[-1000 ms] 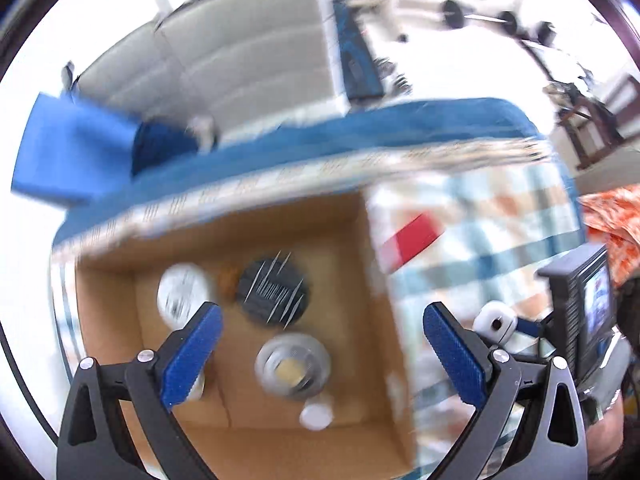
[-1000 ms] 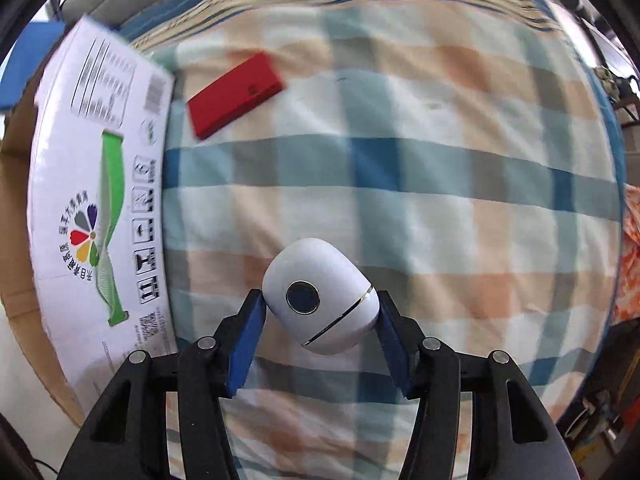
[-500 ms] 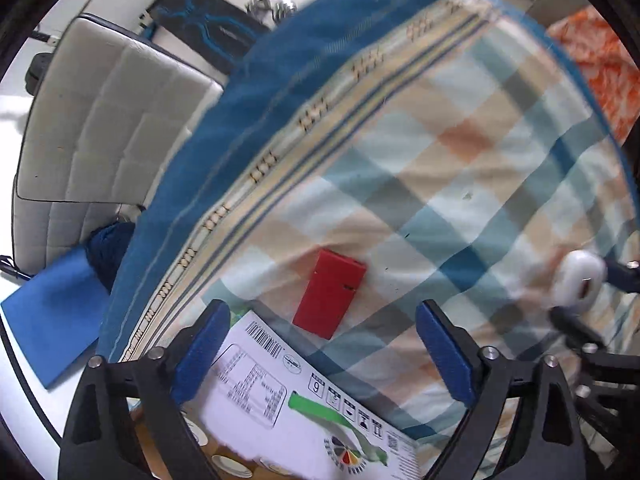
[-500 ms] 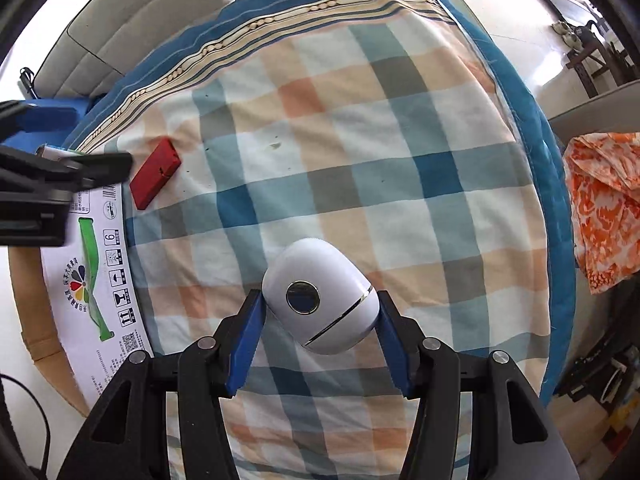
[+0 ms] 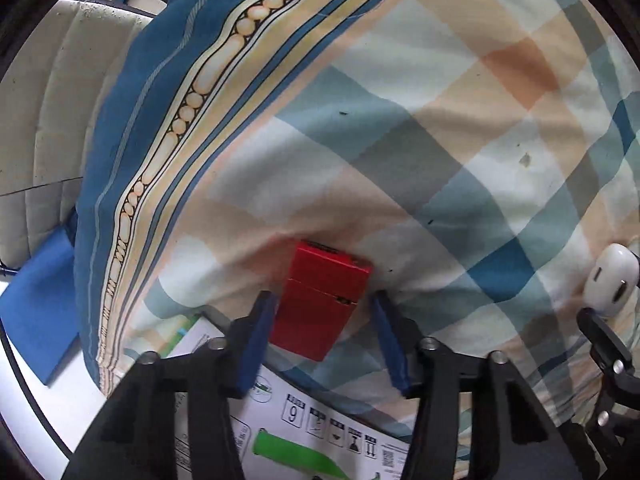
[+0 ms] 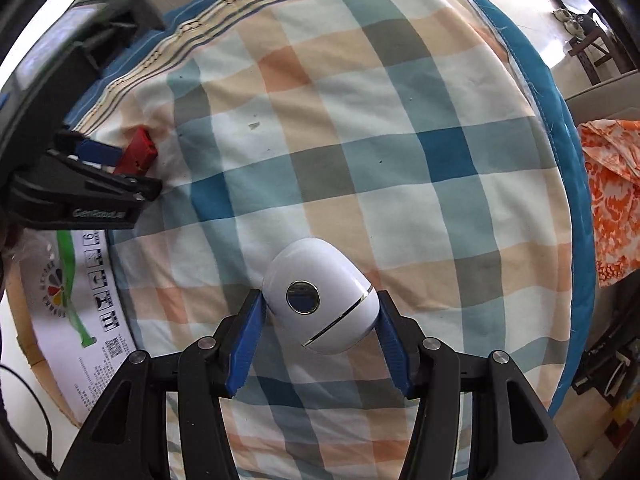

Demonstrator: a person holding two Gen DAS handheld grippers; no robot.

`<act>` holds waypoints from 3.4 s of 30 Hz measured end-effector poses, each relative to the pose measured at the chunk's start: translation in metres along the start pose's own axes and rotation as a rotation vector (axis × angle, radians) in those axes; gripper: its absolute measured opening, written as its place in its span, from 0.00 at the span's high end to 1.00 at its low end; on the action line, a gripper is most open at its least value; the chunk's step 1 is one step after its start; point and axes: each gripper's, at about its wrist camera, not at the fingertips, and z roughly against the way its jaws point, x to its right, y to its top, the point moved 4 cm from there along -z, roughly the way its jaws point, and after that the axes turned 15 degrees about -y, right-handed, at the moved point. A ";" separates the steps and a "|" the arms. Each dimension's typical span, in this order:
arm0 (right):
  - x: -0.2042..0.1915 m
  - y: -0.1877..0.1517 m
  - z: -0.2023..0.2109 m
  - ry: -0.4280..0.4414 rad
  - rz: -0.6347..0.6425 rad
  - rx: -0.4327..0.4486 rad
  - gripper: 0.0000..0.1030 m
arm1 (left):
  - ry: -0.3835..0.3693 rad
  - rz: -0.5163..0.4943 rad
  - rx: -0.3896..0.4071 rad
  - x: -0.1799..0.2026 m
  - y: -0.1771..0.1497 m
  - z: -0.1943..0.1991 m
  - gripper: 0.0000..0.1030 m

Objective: Organize rigid objects
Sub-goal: 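Grasp the red case with left gripper while right gripper holds the white case, then carry the red case and white case over the box and lower them inside, then open both grippers to release the cases in the box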

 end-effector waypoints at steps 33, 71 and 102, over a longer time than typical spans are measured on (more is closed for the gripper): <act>-0.051 -0.038 0.120 -0.002 0.047 0.198 0.44 | -0.212 0.256 0.595 -0.005 -0.149 0.158 0.69; -0.317 -0.045 0.099 -0.012 0.230 0.155 0.44 | -0.265 0.642 0.463 -0.246 -0.305 0.010 0.69; -0.393 -0.073 0.092 0.048 0.346 0.135 0.29 | -0.266 0.733 0.579 -0.241 -0.339 0.017 0.02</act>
